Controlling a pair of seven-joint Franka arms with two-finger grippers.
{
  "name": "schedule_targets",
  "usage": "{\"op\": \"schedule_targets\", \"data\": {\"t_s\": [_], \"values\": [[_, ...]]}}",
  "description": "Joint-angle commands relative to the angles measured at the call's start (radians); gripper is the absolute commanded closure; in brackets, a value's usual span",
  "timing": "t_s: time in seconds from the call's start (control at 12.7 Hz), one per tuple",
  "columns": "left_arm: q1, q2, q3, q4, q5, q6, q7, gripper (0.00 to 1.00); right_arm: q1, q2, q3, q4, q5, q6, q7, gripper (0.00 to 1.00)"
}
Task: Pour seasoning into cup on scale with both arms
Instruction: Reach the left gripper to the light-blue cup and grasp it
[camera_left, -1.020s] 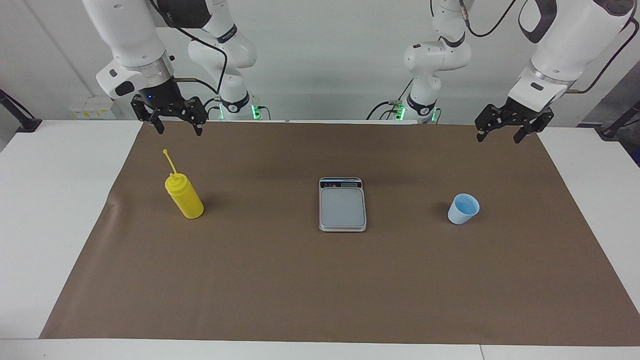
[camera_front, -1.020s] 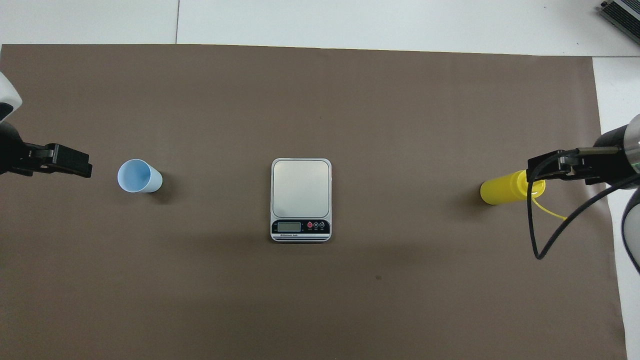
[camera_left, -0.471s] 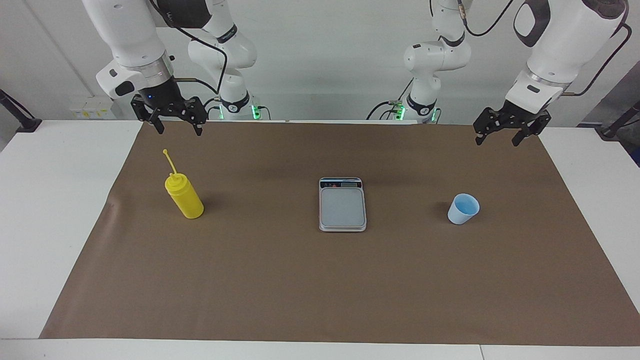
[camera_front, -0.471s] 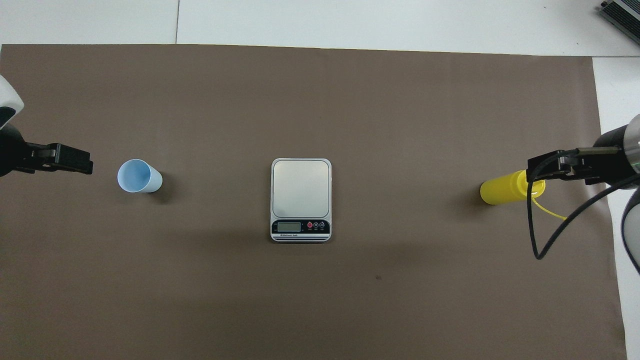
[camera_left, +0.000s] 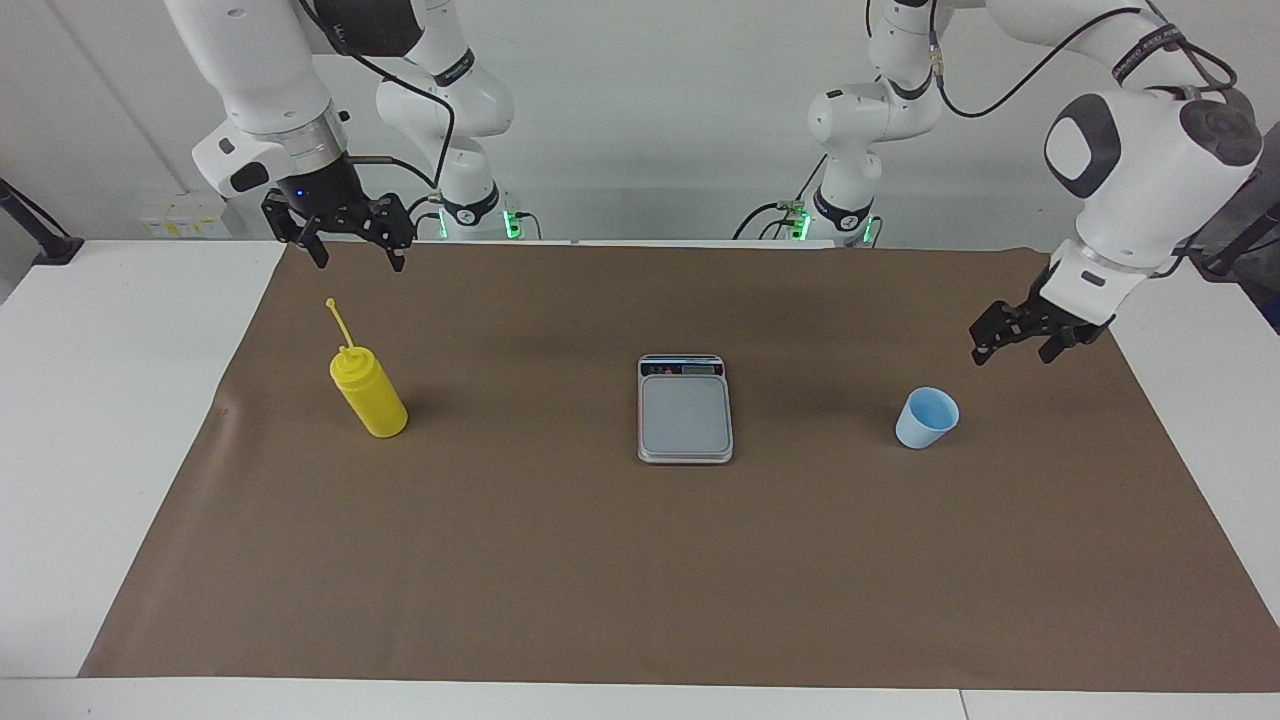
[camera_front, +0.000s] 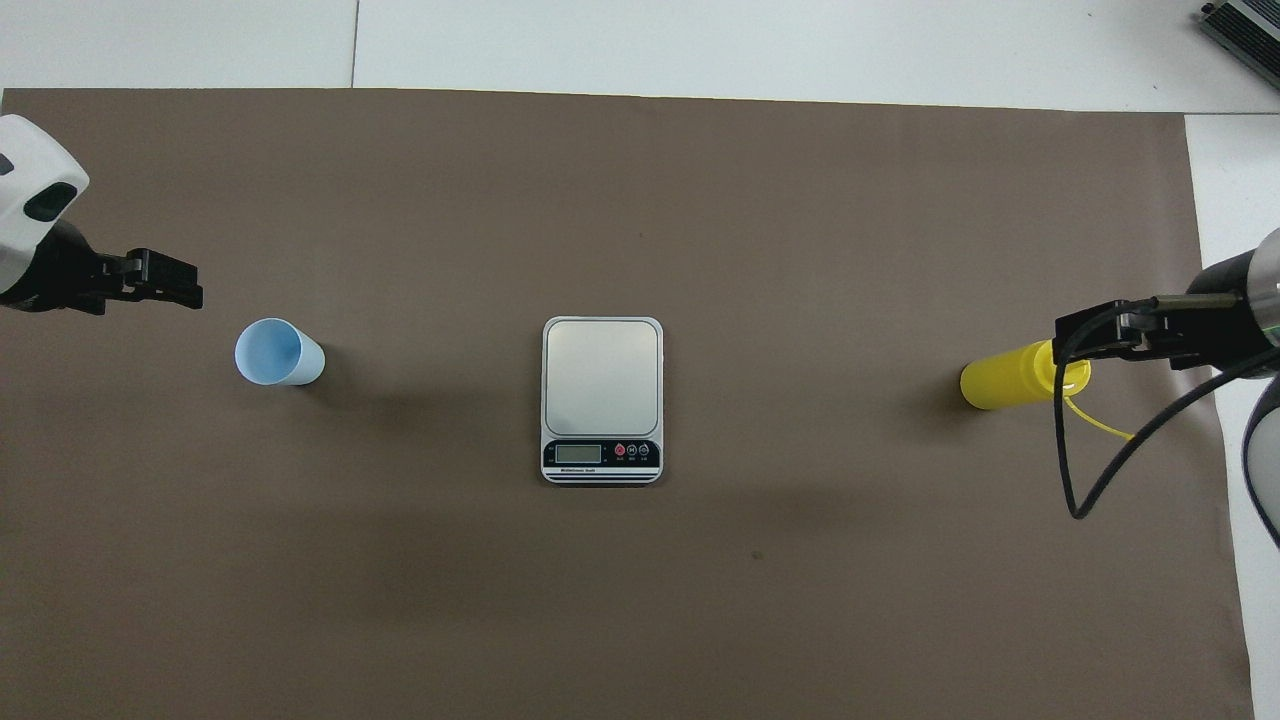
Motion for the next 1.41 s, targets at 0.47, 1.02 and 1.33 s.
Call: {"op": "schedule_targets", "data": {"t_s": [0.47,1.02,1.33], "values": [[-0.003,0.006,-0.006,-0.295,0.009,0.317,-0.123,0.0,-0.013,-0.024,0.005,-0.028,0.017,0.008,0.002,0.0],[0.001,0.029,-0.006,-0.374,0.007,0.39,-0.133,0.0,-0.013,-0.024,0.005,-0.028,0.017,0.008,0.002,0.0],[-0.006,0.043,-0.008,-0.374,0.005,0.405,-0.139,0.7,-0.013,-0.024,0.005,-0.028,0.017,0.008,0.002,0.0]]}}
